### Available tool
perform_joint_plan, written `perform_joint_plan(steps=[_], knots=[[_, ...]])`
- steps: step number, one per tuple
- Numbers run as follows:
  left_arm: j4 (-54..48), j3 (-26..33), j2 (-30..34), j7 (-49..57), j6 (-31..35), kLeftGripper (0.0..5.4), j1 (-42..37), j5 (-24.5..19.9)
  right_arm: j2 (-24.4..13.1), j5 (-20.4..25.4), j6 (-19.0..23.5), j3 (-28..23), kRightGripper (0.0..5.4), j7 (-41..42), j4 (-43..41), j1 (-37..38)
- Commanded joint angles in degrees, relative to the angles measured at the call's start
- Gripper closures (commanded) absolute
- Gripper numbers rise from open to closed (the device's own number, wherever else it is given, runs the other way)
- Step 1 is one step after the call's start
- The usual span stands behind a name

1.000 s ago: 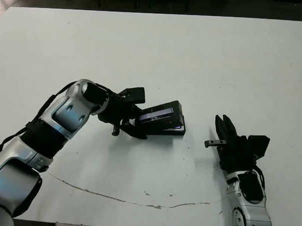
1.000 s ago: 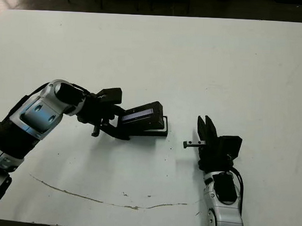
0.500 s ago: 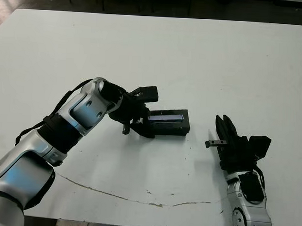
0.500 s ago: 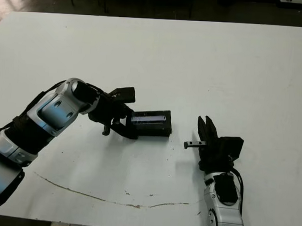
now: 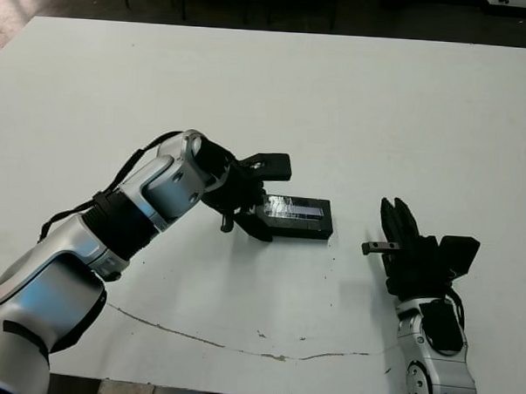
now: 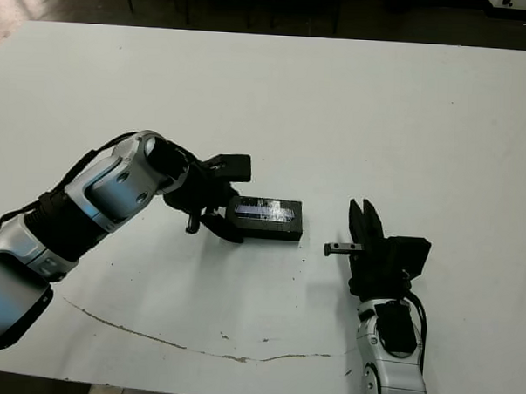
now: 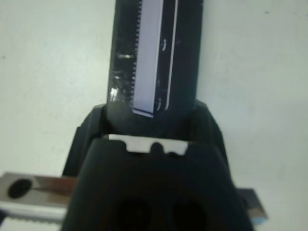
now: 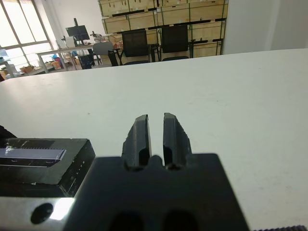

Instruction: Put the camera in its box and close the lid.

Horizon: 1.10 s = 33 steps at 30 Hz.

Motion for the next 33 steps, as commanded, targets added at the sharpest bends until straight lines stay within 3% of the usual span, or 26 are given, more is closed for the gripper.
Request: perform_joint_plan(steps=[1, 5, 10, 13, 20, 25, 31, 33], knots=[[1.41, -3.71, -3.11, 2.19, 0.10, 2.61, 4.52, 0.74, 0.00, 0.06, 0.23, -0.10, 5.40, -0.02, 0.81, 0.87], [-0.61, -4.80, -0.33, 2.91, -5.56, 1.75, 5.79, 2.59, -0.22, -0.23, 0.60, 0.06, 5.40, -0.09, 0.69, 0.90], [-3.12, -3.96, 3.34, 3.12, -3.84, 0.70, 7.50, 2.84, -0.17, -0.39, 0.50, 0.29, 5.40, -0.15, 0.74, 1.04], [-4.39, -3.76, 6.36, 3.68, -6.67, 0.10, 9.46, 3.52, -0.01, 0.23, -0.47, 0.32, 5.40, 0.38, 1.22, 1.11], [-5.78, -0.14, 14.21, 5.84, -13.27, 0.02, 16.14, 4.32, -0.16, 1.40, -1.83, -0.23, 5.40, 1.36, 2.47, 0.86], [-8.60, 3.60, 18.48, 8.38, -13.98, 0.02, 20.15, 4.57, -0.49, 1.13, -2.68, -0.37, 5.40, 2.02, 3.78, 0.40], [-8.33, 9.65, 21.07, 8.57, -12.78, 0.02, 24.00, 0.43, -0.24, 1.11, -2.41, -0.42, 5.40, 2.01, 3.61, 0.27], [-8.18, 10.76, 22.42, 8.21, -15.34, 0.02, 25.40, -0.08, -0.29, 1.26, -3.64, -0.57, 5.40, 2.51, 4.25, 0.15]])
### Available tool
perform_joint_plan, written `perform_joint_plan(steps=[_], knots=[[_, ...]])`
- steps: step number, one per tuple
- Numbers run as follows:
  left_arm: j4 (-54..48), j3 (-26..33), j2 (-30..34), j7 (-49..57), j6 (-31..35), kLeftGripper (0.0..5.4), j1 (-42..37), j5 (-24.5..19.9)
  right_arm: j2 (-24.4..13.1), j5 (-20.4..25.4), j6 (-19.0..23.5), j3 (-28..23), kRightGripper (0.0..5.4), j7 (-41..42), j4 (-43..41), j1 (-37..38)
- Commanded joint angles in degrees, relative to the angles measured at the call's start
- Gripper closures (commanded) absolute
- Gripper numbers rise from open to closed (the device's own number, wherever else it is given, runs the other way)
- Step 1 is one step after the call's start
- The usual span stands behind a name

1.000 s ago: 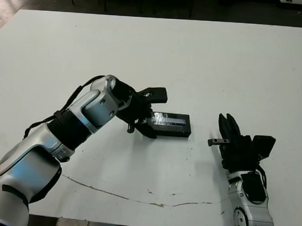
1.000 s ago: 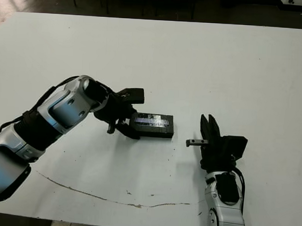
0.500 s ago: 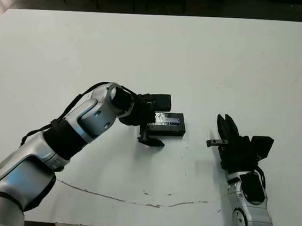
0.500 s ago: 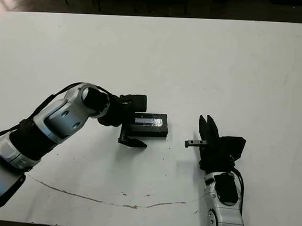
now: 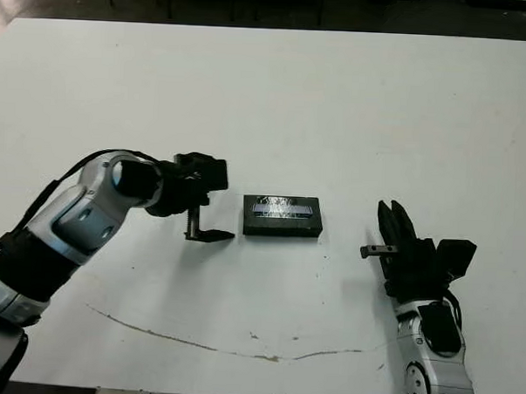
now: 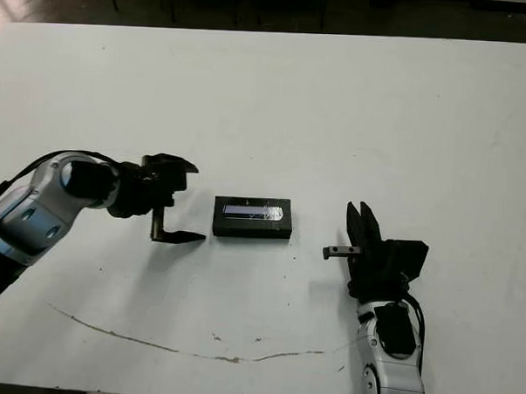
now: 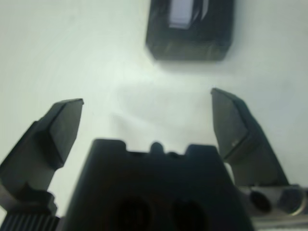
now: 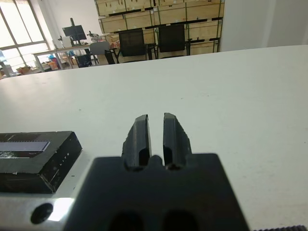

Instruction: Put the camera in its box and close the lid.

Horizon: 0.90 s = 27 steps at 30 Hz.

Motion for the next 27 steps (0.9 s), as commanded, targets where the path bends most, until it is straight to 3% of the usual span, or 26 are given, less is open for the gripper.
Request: perform_joint_plan(steps=[1, 5, 8, 11, 14, 18, 27], knots=[[3.79, -1.39, 3.97, -1.35, -0.18, 0.02, 7.35, 1.91, -0.20, 0.53, -1.19, -0.40, 5.40, 0.66, 1.52, 0.36], [1.02, 3.17, 6.11, -1.51, -0.01, 0.02, 9.24, -1.24, -0.33, 1.01, -0.68, -0.69, 5.40, 1.05, 1.44, 0.34], [-4.86, 11.48, 5.36, 2.99, 4.72, 0.02, 11.69, -5.20, -0.24, 0.85, -0.39, -0.65, 5.40, 0.86, 1.27, 0.38], [-12.54, 22.32, -1.69, 13.74, 5.68, 0.23, 16.73, -9.60, -0.24, 1.31, -0.56, -0.70, 5.40, 1.20, 1.77, 0.14], [-18.99, 28.01, -13.15, 25.10, 3.50, 0.85, 20.27, -14.17, -0.50, 0.34, -0.18, -0.52, 5.40, 0.59, 1.69, 0.05], [-25.15, 26.33, -23.09, 33.82, -0.76, 1.77, 22.75, -16.00, -0.25, 0.48, -0.44, -0.55, 5.40, 0.62, 1.99, -0.09], [-27.26, 15.65, -33.37, 42.74, -2.00, 3.89, 24.67, -14.17, -0.07, 0.87, -0.57, -0.62, 5.40, 0.63, 2.06, -0.12]])
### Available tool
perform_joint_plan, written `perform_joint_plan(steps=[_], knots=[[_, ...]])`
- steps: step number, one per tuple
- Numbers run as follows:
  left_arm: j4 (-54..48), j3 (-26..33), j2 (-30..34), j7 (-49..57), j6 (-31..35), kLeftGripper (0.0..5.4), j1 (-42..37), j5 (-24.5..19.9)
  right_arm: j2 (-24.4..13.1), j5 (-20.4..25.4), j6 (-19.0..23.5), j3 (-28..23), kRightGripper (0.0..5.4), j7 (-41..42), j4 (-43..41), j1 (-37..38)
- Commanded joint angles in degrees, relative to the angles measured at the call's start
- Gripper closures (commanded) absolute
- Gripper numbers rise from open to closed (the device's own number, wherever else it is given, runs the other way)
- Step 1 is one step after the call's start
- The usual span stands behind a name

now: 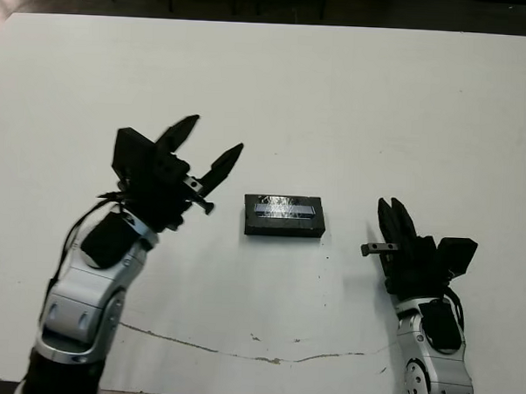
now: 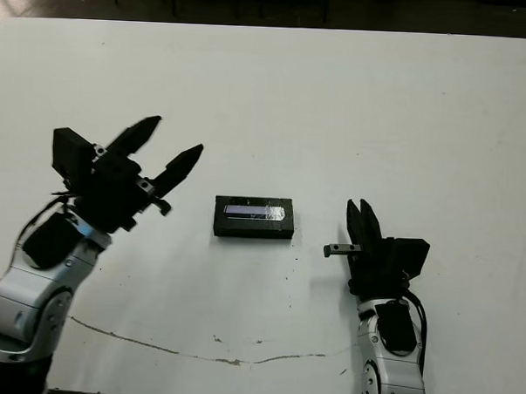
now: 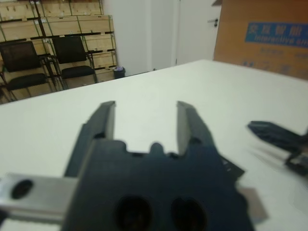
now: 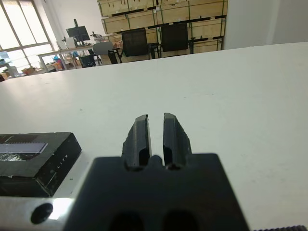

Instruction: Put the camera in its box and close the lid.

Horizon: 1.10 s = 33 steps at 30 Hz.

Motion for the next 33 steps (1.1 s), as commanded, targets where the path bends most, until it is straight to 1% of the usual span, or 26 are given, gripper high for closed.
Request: perform_joint_plan(steps=[1, 6, 7, 11, 13, 19, 21, 25, 30, 33], knots=[[1.01, -3.23, -2.37, 2.98, 1.90, 4.10, 1.48, 1.27, -0.07, -0.01, 0.07, -0.24, 5.40, -0.18, 0.96, 0.72], [2.82, -8.06, -3.38, 5.36, 4.20, 5.23, 1.32, 4.21, -0.09, -0.38, 0.90, -0.12, 5.40, -0.71, 0.09, 0.97], [3.09, -8.74, -3.42, 5.64, 4.75, 5.39, 1.17, 4.66, -0.11, -0.37, 0.89, -0.11, 5.40, -0.69, 0.12, 0.92], [5.78, -11.10, -3.86, 6.02, 6.70, 5.39, 0.20, 5.75, 0.06, -0.72, 0.23, -0.01, 5.40, -0.85, 0.78, 0.66], [7.14, -12.15, -4.06, 6.28, 7.94, 5.39, -0.24, 6.53, 0.15, -1.14, 0.84, 0.18, 5.40, -1.33, 0.42, 0.68], [10.09, -14.89, -3.74, 7.01, 14.26, 5.39, -0.82, 9.28, -0.03, -1.73, 1.56, 0.49, 5.40, -1.70, -0.27, 0.70], [10.91, -15.39, -3.73, 6.80, 16.84, 5.39, -0.85, 9.68, 0.02, -1.93, 1.09, 0.51, 5.40, -1.74, -0.08, 0.70], [12.56, -15.90, -2.72, 4.90, 22.84, 5.39, -1.93, 9.02, 0.20, -2.09, 1.44, 0.54, 5.40, -2.06, -0.30, 0.83], [13.85, -16.13, -0.10, 1.38, 25.10, 5.39, -1.93, 8.17, 0.20, -1.69, 1.36, 0.60, 5.40, -1.87, -0.20, 0.87], [11.39, -15.38, 1.54, -0.41, 26.06, 5.39, -1.66, 7.26, 0.25, -1.25, 1.73, 0.60, 5.40, -1.74, -0.48, 1.05]])
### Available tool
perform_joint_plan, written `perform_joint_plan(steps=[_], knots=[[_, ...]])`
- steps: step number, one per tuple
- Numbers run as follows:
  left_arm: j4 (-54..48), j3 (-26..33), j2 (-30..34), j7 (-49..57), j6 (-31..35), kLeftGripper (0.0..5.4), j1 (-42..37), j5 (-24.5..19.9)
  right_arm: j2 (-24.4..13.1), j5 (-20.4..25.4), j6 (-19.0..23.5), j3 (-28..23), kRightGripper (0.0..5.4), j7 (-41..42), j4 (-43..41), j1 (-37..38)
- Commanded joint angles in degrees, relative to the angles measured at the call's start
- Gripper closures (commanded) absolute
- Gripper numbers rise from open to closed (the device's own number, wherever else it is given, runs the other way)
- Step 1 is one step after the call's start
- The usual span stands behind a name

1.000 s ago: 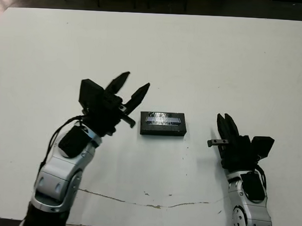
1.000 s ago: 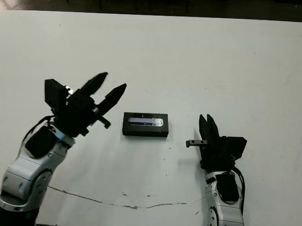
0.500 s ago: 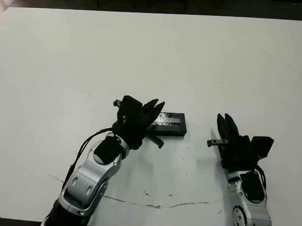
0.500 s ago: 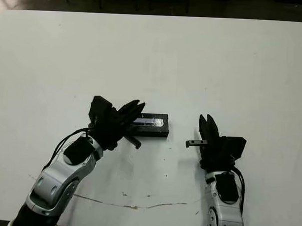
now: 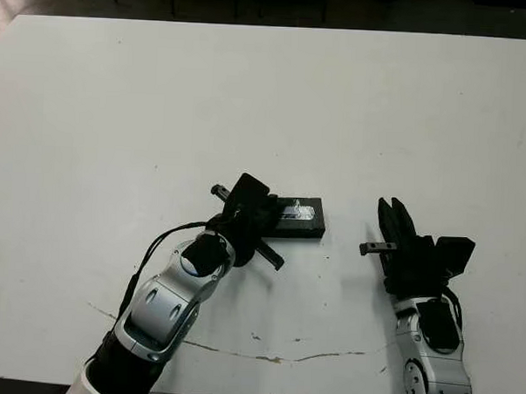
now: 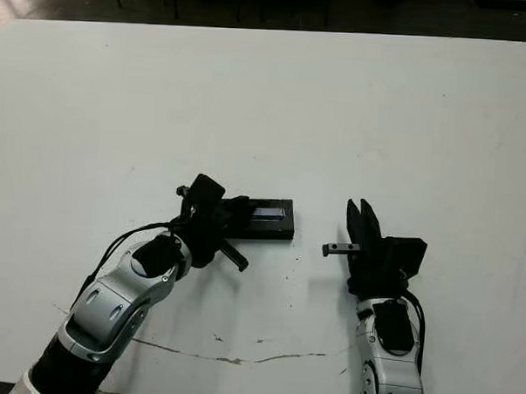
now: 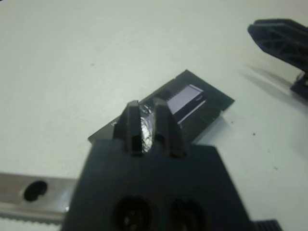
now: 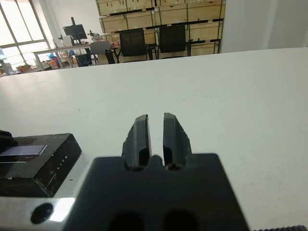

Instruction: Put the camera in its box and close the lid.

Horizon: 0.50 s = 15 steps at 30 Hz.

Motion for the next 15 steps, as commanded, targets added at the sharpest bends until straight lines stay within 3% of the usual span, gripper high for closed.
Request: perform_joint_plan(steps=[1, 6, 9, 15], knots=[[0.47, 0.40, 3.24, -2.42, 5.60, 5.39, 3.69, -1.55, 0.19, 0.90, 1.17, -0.07, 5.40, 0.10, 0.21, 0.97], [-6.63, 5.38, 2.45, -1.94, 4.91, 5.39, 5.29, -4.87, 0.11, 0.13, 1.62, 0.25, 5.40, -0.49, -0.38, 1.29], [-8.25, 9.67, 1.76, -1.28, -6.24, 5.39, 8.28, -5.74, 0.10, 0.29, 1.71, 0.31, 5.40, -0.49, -0.41, 1.23], [-2.20, 16.24, 0.39, 2.29, -29.66, 5.39, 12.70, -4.05, 0.05, -1.65, 0.11, 1.36, 5.40, -0.75, 0.89, -0.34]])
